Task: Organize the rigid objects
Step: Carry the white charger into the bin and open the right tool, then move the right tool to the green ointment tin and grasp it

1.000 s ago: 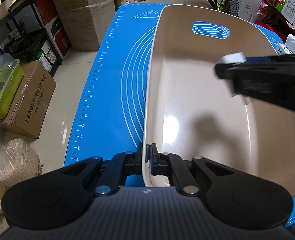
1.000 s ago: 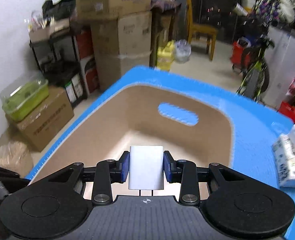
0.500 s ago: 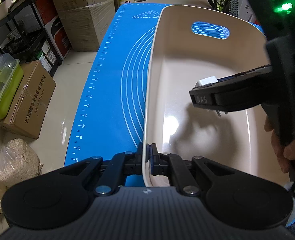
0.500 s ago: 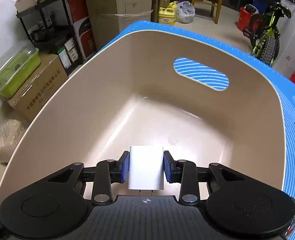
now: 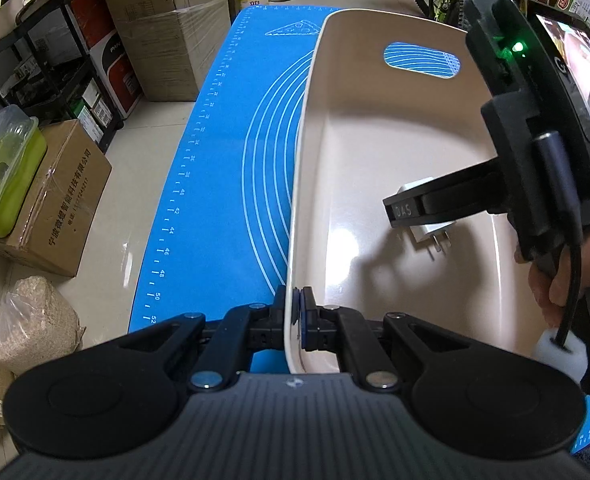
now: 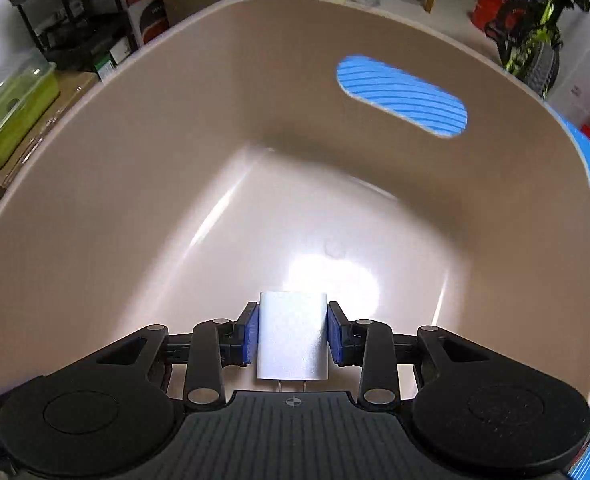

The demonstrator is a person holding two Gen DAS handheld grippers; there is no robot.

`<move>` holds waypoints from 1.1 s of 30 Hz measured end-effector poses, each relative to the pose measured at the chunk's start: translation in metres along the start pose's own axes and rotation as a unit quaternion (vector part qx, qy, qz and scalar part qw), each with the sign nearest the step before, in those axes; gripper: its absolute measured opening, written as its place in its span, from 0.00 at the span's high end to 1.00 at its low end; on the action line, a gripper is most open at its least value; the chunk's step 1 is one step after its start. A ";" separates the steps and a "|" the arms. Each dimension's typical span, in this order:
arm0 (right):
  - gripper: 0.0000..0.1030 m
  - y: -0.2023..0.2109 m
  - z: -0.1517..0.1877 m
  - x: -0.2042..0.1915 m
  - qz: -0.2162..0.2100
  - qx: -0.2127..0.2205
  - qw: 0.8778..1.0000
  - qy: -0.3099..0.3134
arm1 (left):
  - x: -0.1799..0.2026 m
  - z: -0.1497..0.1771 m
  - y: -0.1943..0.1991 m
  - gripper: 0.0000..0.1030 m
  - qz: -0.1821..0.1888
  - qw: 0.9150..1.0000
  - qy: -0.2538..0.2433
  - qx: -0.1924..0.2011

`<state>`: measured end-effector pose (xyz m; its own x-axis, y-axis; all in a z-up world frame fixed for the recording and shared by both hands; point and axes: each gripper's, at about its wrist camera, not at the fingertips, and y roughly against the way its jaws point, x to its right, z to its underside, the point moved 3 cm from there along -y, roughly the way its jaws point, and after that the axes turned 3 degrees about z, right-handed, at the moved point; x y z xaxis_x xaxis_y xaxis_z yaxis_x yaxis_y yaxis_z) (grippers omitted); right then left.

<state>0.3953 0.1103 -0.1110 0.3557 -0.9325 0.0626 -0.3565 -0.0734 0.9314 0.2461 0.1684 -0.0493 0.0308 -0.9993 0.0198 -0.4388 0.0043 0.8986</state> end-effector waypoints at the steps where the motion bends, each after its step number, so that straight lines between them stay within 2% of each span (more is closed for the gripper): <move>1: 0.59 -0.001 -0.001 0.001 -0.001 -0.002 1.000 -0.003 | 0.000 0.000 0.000 0.93 0.000 1.000 0.000 0.000; 5: 0.59 0.000 -0.001 0.000 0.005 -0.002 1.000 0.005 | 0.000 0.000 -0.001 0.93 -0.001 1.000 -0.001 0.000; 7: 0.52 0.002 0.001 0.000 0.006 -0.002 1.000 0.005 | 0.000 0.000 -0.001 0.93 -0.001 1.000 -0.001 0.000; 10: 0.47 0.013 -0.001 0.001 0.004 0.015 1.000 0.005 | -0.002 0.000 -0.001 0.93 0.001 1.000 0.000 0.000; 17: 0.44 0.059 0.007 0.015 0.001 0.066 0.998 0.012 | -0.002 0.000 0.000 0.93 0.000 1.000 -0.001 -0.001; 23: 0.39 0.110 0.025 0.047 -0.006 0.129 0.992 -0.007 | -0.002 0.000 0.000 0.93 0.000 1.000 -0.002 0.000; 28: 0.38 0.147 0.047 0.081 0.008 0.173 0.984 -0.026 | -0.003 0.000 0.000 0.93 0.001 1.000 -0.001 0.000; 33: 0.36 0.163 0.077 0.123 0.028 0.183 0.981 -0.061 | -0.005 0.000 0.002 0.93 0.001 1.000 0.000 0.001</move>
<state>0.3147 -0.0434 0.0213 0.2287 -0.9724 0.0464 -0.6666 -0.1217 0.7354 0.2457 0.1730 -0.0478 0.0293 -0.9993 0.0219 -0.4400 0.0068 0.8980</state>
